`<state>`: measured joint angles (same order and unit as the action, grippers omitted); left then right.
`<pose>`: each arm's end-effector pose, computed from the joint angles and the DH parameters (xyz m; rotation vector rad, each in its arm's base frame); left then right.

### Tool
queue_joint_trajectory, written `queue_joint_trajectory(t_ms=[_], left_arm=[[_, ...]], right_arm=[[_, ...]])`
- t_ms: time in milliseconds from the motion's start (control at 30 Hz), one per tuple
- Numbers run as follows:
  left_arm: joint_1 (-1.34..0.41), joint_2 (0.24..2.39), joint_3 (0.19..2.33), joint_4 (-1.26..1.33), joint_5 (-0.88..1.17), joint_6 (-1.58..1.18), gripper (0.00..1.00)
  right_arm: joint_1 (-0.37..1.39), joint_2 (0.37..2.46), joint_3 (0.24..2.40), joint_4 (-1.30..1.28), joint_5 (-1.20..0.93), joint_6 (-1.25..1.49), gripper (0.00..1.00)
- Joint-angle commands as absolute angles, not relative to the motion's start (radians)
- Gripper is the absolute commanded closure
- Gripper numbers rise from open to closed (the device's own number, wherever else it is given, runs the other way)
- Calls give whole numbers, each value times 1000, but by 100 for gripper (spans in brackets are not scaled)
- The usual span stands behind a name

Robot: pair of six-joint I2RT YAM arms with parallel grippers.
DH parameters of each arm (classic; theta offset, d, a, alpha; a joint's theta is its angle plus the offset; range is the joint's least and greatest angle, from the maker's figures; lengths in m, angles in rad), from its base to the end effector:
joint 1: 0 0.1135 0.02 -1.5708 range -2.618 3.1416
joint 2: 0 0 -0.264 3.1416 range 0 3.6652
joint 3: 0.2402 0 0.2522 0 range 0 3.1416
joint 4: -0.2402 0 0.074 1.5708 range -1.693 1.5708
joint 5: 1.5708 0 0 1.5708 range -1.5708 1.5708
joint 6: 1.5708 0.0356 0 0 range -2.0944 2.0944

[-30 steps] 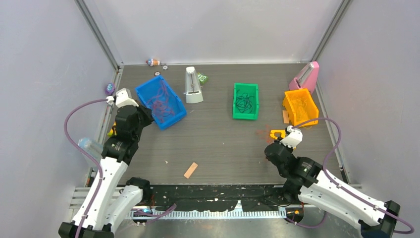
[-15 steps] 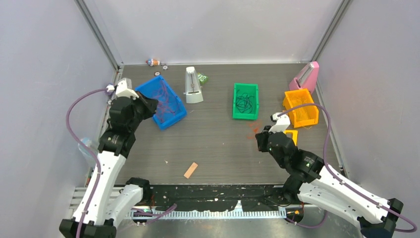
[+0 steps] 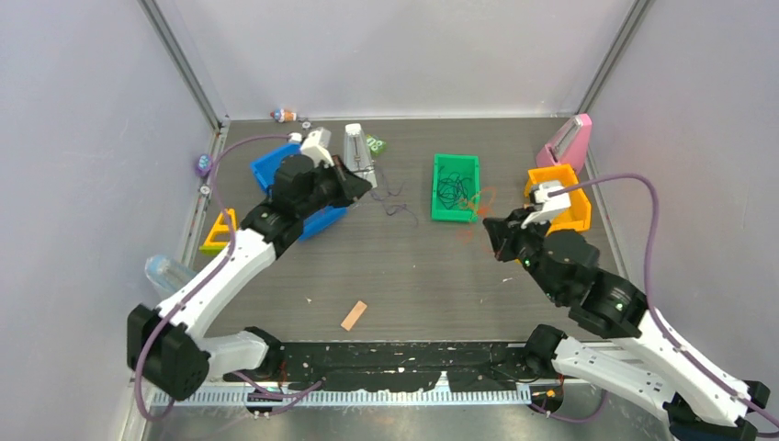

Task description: Untangle the cables

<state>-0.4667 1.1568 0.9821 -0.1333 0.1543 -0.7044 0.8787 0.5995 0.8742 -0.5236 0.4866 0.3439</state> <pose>0.2382 -0.1261 0.3386 -0.1239 1.9838 -0.9299 0.0918 0.0847 0.3607 -0.1388 1.8058 0.4322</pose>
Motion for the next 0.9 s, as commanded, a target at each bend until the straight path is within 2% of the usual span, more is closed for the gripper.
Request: queue_joint_trajectory(t_ms=[0,200,400,533,667,867], left_arm=[[-524,1324,1089,80,134,-705,100],[-575,1608,1301,142,138,-670,100],[-606,1886,1588,81,132,-644,100],[-649,2052,1812,-89,69,-560,100],[-697,2229,2076,-371,-32,-452,100],[-744,2337,2198,-558,-136,-388,100]], right_arm=[[876,573,1014,-587,542,266,95],[876,525,1086,-644,606,265,95],[875,459,1105,-656,659,268,95],[876,438,1113,-672,666,272,95],[876,424,1110,-686,678,272,95],[876,404,1087,-689,696,272,95]])
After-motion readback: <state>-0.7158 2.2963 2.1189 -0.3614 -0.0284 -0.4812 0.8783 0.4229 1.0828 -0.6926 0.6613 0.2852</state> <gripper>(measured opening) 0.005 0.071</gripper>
